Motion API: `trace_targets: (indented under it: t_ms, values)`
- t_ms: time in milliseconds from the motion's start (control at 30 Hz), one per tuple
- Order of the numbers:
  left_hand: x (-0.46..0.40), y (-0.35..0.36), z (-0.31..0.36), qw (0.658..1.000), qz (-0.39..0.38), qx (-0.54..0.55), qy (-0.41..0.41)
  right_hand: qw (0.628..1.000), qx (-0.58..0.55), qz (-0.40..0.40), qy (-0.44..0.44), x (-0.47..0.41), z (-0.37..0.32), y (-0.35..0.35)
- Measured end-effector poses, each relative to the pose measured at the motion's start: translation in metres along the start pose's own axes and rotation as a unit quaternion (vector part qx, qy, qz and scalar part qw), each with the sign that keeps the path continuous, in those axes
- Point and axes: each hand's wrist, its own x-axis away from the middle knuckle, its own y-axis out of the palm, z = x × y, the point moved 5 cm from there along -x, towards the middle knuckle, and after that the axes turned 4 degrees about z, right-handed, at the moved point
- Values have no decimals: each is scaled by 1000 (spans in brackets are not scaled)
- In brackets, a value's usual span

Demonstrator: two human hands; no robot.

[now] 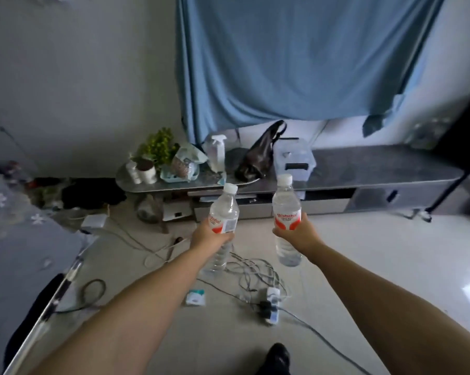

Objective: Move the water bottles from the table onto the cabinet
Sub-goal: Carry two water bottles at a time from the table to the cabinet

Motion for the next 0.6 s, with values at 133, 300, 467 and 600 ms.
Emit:
trace_targets:
  t_ms: [133, 300, 467, 600]
  values:
    - [12, 82, 40, 996, -78, -22, 41, 996, -16, 78, 49, 15, 51, -86]
    - [28, 183, 90, 985, -150, -42, 69, 983, -15, 152, 104, 26, 112, -183]
    - [47, 288, 138, 976, -197, -33, 82, 975, -4, 184, 122, 20, 156, -275]
    - [68, 373, 178, 969, -229, -25, 95, 969, -1, 212, 130, 12, 185, -349]
